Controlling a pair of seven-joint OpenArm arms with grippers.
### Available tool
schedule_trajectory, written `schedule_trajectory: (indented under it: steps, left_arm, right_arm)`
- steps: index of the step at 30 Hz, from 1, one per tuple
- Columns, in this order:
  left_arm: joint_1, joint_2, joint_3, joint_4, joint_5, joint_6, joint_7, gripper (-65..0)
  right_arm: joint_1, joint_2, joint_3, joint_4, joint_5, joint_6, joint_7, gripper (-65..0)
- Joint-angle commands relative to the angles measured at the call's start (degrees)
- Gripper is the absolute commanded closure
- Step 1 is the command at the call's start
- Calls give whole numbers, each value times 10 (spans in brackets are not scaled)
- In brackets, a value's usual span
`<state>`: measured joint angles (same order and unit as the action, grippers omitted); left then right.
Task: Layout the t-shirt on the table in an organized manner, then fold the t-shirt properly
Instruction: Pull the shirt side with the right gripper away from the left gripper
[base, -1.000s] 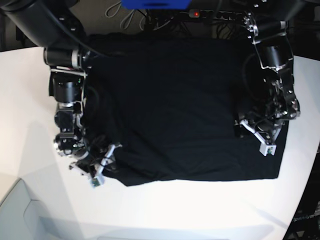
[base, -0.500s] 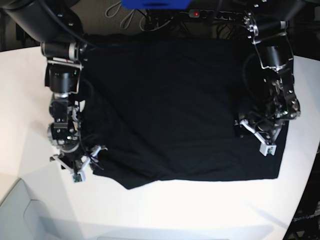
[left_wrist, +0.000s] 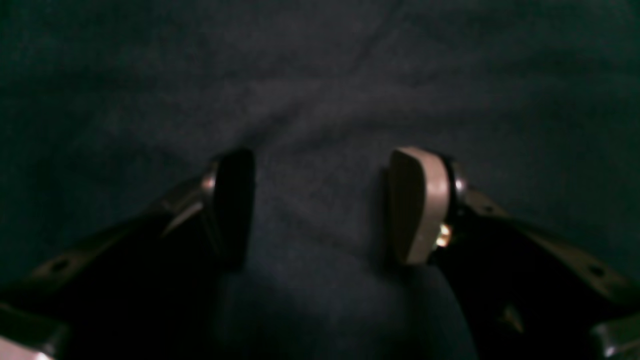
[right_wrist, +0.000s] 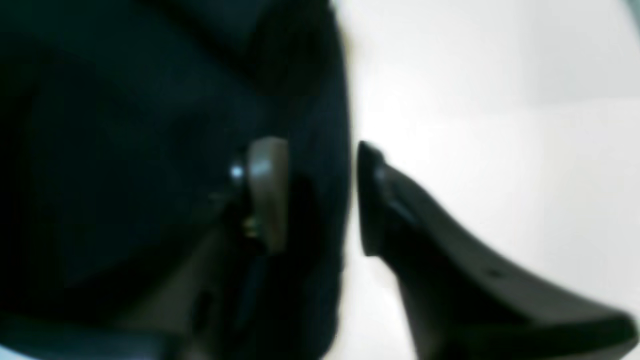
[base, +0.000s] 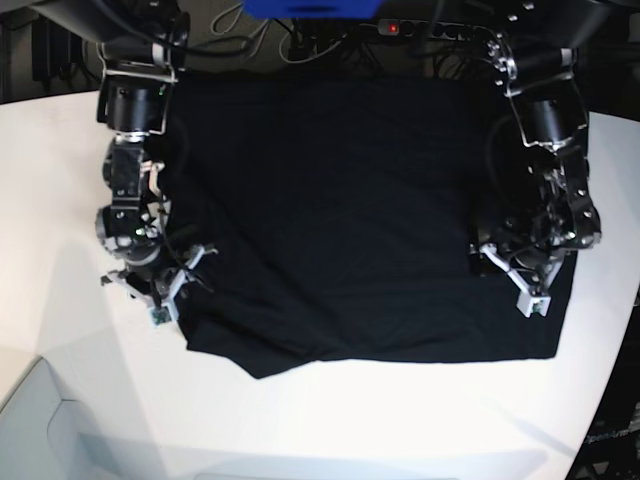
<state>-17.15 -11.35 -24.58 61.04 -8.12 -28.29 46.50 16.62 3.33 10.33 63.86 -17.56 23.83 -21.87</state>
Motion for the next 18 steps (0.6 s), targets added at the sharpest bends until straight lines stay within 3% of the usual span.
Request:
schedule_trajectory:
  steps: [1, 4, 8, 12, 14, 17, 18]
  left_arm:
    - [-14, -6, 1, 14, -5, 4, -8, -415]
    - [-16, -6, 1, 15, -5, 4, -8, -415]
    - [-17, -6, 1, 16, -5, 4, -9, -415]
    - [-17, -6, 1, 13, -5, 4, -13, -415]
    - [-17, -6, 1, 13, -5, 4, -14, -415]
    - [-17, -5, 1, 13, -5, 4, -15, -415]
    - [-17, -5, 1, 13, -5, 4, -15, -415]
  right_arm:
    - [16, 0, -1, 0, 6, 10, 11, -145]
    - [7, 2, -1, -14, 6, 14, -15, -77]
    - [-25, 3, -10, 23, 6, 14, -65, -38]
    - [-88, 35, -85, 132, 6, 18, -132, 0]
    - [-125, 57, -137, 197, 6, 59, -159, 0]
    - [-168, 77, -180, 281, 6, 158, -174, 0]
    - [-176, 80, -184, 306, 6, 162, -176, 0]
